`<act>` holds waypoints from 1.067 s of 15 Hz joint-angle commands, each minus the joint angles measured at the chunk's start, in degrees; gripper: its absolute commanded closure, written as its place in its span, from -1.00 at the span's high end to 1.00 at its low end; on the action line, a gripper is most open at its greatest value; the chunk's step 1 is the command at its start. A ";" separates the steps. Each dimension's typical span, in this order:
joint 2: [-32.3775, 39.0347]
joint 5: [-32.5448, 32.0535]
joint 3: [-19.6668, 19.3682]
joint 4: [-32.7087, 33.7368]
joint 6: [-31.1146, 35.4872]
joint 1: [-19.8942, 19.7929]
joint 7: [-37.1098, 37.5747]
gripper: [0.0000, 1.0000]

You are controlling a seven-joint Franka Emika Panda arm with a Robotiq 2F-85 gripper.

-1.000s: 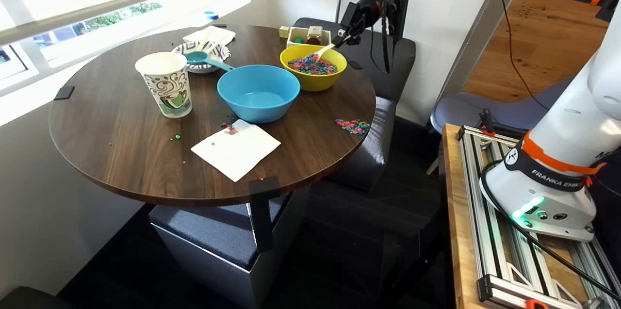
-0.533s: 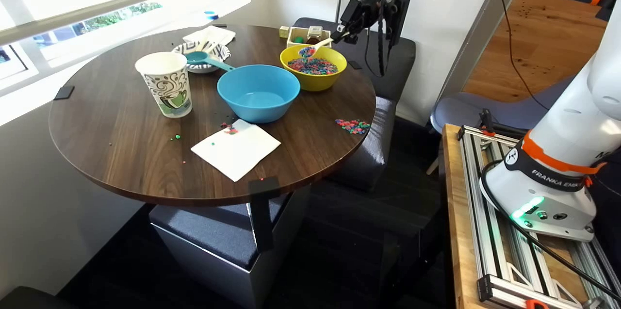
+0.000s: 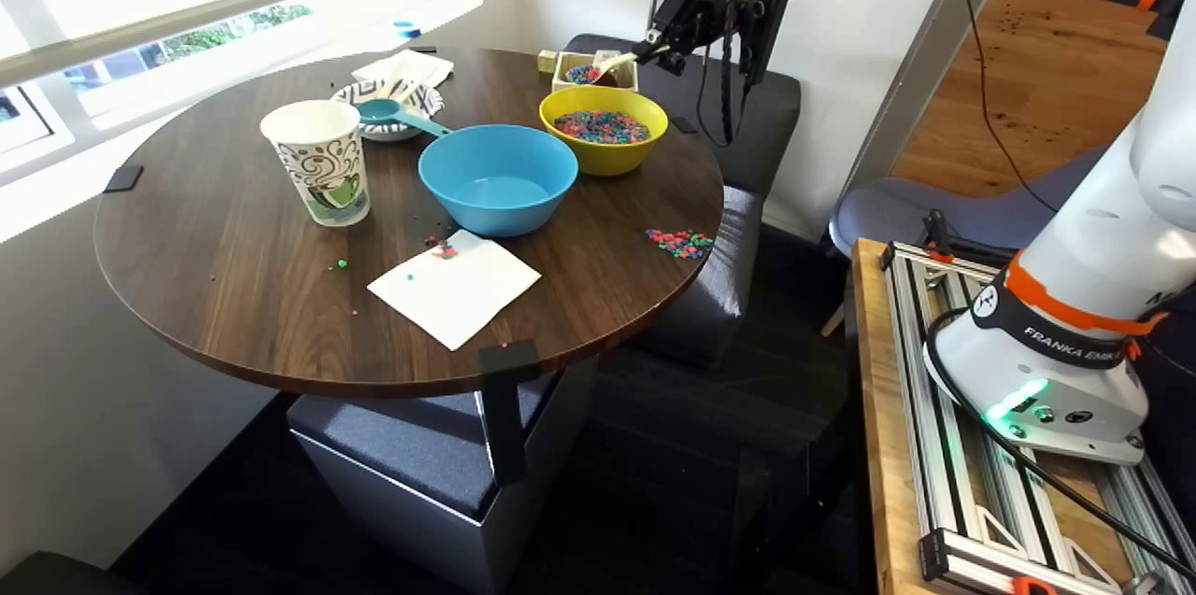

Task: Take a spoonful of the contents of the yellow bowl and put them in the cup

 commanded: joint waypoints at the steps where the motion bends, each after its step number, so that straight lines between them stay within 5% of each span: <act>1: -1.87 2.59 -0.59 -0.19 -1.06 1.20 4.05 -0.98; 16: -4.40 4.03 1.50 2.24 -0.42 6.74 12.26 -0.90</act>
